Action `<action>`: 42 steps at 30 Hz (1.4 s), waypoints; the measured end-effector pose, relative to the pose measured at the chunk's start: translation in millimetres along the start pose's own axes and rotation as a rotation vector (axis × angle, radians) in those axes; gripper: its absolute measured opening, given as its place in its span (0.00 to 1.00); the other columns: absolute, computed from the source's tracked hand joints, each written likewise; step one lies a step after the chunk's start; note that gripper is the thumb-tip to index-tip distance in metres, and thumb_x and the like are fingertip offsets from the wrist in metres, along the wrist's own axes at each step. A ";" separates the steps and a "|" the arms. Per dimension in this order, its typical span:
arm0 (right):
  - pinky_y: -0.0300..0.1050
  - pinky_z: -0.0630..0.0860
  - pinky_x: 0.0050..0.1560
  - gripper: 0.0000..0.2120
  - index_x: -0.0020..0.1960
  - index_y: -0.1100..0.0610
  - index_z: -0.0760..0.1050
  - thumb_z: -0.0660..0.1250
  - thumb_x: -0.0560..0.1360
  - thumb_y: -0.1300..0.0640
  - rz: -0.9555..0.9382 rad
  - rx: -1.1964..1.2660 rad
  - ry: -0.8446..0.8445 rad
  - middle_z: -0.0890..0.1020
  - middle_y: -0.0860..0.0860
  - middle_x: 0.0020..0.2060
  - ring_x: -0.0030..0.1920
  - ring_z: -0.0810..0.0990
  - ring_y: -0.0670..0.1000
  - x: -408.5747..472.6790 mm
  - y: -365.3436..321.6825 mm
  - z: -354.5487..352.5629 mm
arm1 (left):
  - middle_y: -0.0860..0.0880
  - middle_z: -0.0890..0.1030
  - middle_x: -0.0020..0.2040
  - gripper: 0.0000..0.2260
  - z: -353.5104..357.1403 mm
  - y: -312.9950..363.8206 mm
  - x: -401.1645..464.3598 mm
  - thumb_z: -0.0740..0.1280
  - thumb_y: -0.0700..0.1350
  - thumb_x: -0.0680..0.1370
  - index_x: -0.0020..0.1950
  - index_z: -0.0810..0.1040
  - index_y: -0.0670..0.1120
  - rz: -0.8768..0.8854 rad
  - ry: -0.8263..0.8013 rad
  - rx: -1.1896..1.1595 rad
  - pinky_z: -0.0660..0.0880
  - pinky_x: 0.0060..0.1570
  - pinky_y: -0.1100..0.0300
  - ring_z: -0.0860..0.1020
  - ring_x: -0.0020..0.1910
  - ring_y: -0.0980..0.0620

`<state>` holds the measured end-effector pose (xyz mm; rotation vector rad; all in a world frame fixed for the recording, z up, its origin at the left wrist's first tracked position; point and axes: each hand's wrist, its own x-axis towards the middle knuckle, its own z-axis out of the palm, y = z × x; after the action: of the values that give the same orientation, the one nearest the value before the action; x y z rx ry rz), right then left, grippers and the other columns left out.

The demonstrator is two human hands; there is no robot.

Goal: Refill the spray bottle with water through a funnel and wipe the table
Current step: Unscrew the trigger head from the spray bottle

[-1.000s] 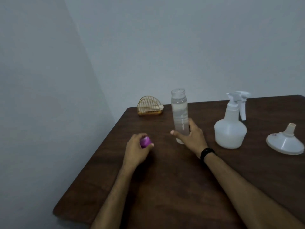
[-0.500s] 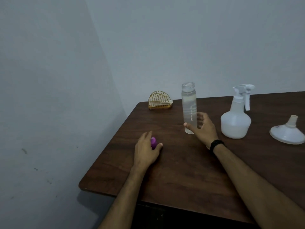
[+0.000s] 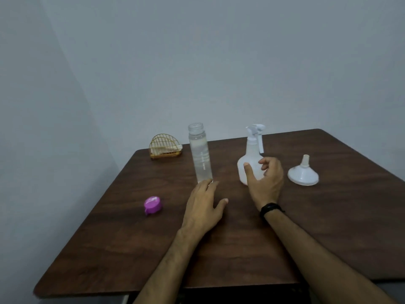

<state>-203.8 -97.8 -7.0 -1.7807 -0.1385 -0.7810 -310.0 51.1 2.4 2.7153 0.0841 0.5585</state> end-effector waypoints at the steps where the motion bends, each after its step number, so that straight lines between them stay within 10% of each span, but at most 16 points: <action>1: 0.46 0.72 0.48 0.21 0.53 0.53 0.70 0.75 0.70 0.45 0.029 -0.022 0.008 0.73 0.47 0.47 0.48 0.72 0.48 6.2 6.0 -4.7 | 0.50 0.70 0.74 0.25 0.2 9.5 6.8 0.66 0.55 0.79 0.74 0.69 0.49 0.017 0.025 -0.041 0.64 0.73 0.57 0.66 0.74 0.53; 8: 0.50 0.71 0.68 0.46 0.73 0.47 0.61 0.77 0.63 0.35 0.271 0.127 -0.406 0.71 0.49 0.70 0.68 0.71 0.50 39.1 37.4 -9.6 | 0.53 0.76 0.68 0.26 0.3 58.2 75.8 0.71 0.56 0.76 0.72 0.72 0.49 -0.036 0.134 -0.508 0.74 0.64 0.59 0.74 0.66 0.57; 13: 0.48 0.73 0.64 0.41 0.72 0.44 0.62 0.75 0.66 0.35 0.145 0.119 -0.611 0.73 0.45 0.66 0.64 0.73 0.47 46.4 39.1 -1.4 | 0.49 0.77 0.67 0.26 -1.7 71.4 127.3 0.70 0.51 0.79 0.75 0.68 0.48 -0.154 0.002 -0.837 0.74 0.65 0.56 0.75 0.67 0.52; 20: 0.54 0.76 0.63 0.39 0.69 0.37 0.64 0.73 0.63 0.30 0.167 0.175 -0.678 0.75 0.41 0.63 0.62 0.75 0.45 55.9 50.7 1.6 | 0.48 0.83 0.60 0.14 16.9 57.5 156.5 0.62 0.46 0.84 0.68 0.77 0.46 -0.111 -0.180 -0.999 0.74 0.67 0.45 0.79 0.63 0.47; 27: 0.49 0.76 0.62 0.28 0.59 0.26 0.62 0.75 0.66 0.37 0.142 0.188 -0.676 0.76 0.39 0.61 0.61 0.76 0.43 55.4 50.3 1.6 | 0.47 0.84 0.54 0.12 31.2 56.6 153.2 0.62 0.47 0.83 0.63 0.79 0.44 -0.051 -0.143 -1.147 0.79 0.55 0.55 0.82 0.54 0.49; 32: 0.48 0.76 0.62 0.26 0.57 0.29 0.64 0.77 0.69 0.44 0.152 0.190 -0.669 0.75 0.35 0.56 0.58 0.76 0.41 57.2 48.1 2.0 | 0.46 0.84 0.52 0.12 34.0 64.2 151.7 0.63 0.45 0.83 0.62 0.79 0.41 -0.070 -0.073 -1.158 0.78 0.45 0.65 0.82 0.49 0.54; 42: 0.52 0.75 0.66 0.41 0.73 0.43 0.65 0.76 0.64 0.36 0.141 0.192 -0.647 0.76 0.42 0.64 0.64 0.75 0.43 53.3 40.0 -2.7 | 0.47 0.87 0.51 0.08 38.4 74.0 144.2 0.72 0.41 0.77 0.55 0.85 0.46 -0.089 0.075 -1.210 0.81 0.54 0.53 0.85 0.52 0.49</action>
<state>-145.3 -129.8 -8.7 -1.7774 -0.4909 -0.0650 -163.4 -12.1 49.9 1.5075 -0.0918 0.4571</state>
